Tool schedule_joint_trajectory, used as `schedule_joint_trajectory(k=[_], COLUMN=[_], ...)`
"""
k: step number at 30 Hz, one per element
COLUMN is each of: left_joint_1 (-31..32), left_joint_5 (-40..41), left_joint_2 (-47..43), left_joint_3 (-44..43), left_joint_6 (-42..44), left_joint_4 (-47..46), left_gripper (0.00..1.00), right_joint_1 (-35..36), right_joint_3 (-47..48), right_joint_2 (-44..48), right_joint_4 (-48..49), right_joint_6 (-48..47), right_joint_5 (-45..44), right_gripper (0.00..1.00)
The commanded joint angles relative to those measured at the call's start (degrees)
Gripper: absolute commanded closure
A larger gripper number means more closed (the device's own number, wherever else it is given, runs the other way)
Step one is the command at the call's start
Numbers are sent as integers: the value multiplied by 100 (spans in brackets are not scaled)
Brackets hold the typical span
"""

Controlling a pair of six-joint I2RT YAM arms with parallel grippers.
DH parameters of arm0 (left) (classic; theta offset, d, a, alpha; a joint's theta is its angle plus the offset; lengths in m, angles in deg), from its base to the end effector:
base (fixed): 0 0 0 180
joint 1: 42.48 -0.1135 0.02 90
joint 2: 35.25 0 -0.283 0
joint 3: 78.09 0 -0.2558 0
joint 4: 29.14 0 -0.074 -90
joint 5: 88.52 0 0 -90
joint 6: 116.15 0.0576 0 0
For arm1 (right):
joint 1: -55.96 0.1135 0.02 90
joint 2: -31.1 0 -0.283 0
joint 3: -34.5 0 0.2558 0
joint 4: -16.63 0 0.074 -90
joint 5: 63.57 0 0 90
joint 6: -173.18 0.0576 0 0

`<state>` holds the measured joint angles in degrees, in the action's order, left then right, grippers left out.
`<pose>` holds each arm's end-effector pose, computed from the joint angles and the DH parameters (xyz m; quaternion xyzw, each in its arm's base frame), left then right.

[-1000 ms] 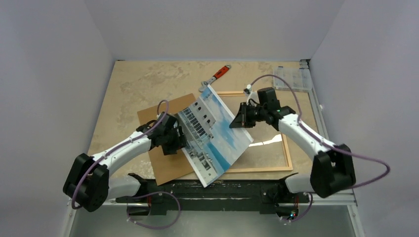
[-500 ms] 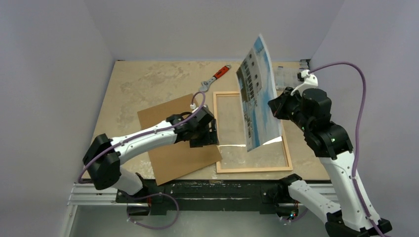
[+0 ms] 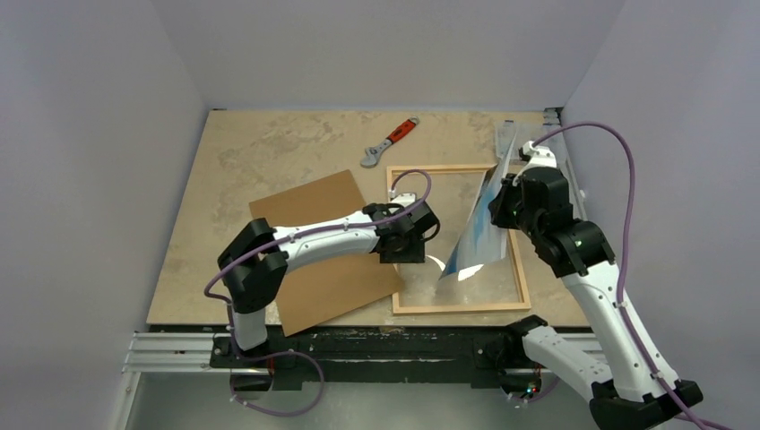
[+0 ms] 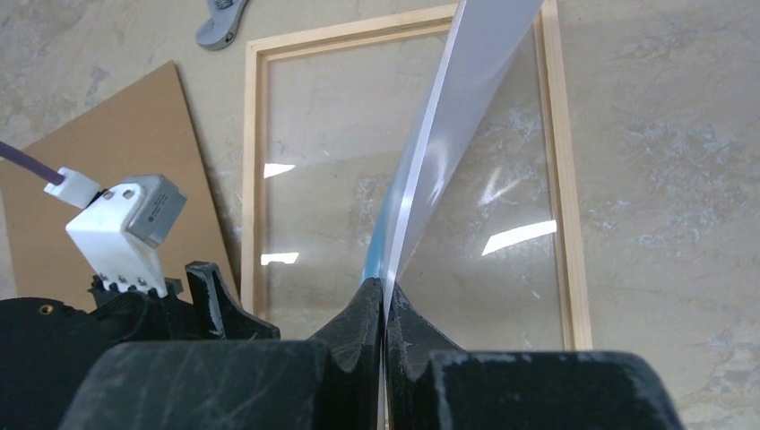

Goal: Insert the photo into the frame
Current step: Adjust the photo frame at the center of the board.

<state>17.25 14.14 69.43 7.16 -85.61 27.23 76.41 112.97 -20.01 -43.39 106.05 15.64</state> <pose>0.2105 -0.3357 0.2239 -0.0203 0.9728 -0.1214 0.1964 0.1719 0.0526 0.3809 0.0635 0.8724 0.0996 0.4744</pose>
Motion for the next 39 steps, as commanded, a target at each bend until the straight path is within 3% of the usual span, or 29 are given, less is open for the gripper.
schedule_joint_trajectory(k=[1, 15, 20, 30, 34, 39], left_joint_1=[-5, -2, -5, -22, -47, -191], left_joint_5=[-91, -828, -808, -1238, -1573, -2195], left_joint_2=[200, 484, 369, -175, -615, -1407], left_joint_3=[63, 463, 525, 1267, 1571, 2136], left_joint_6=[-2, 224, 602, 1327, 1509, 1495], left_joint_4=[-676, -994, -417, -318, -745, -2058], left_gripper=[48, 59, 64, 68, 66, 58], right_joint_1=[-19, -17, -19, -17, -18, -7], right_joint_3=[-258, -388, -37, 650, 722, 780], right_joint_2=[48, -229, -528, -1096, -1206, -1428], right_joint_4=[212, 148, -7, -494, -576, -668], right_joint_6=[-41, -116, -317, -426, -534, -619], right_joint_5=[127, 271, 401, 534, 545, 905], right_gripper=[100, 100, 100, 100, 100, 100])
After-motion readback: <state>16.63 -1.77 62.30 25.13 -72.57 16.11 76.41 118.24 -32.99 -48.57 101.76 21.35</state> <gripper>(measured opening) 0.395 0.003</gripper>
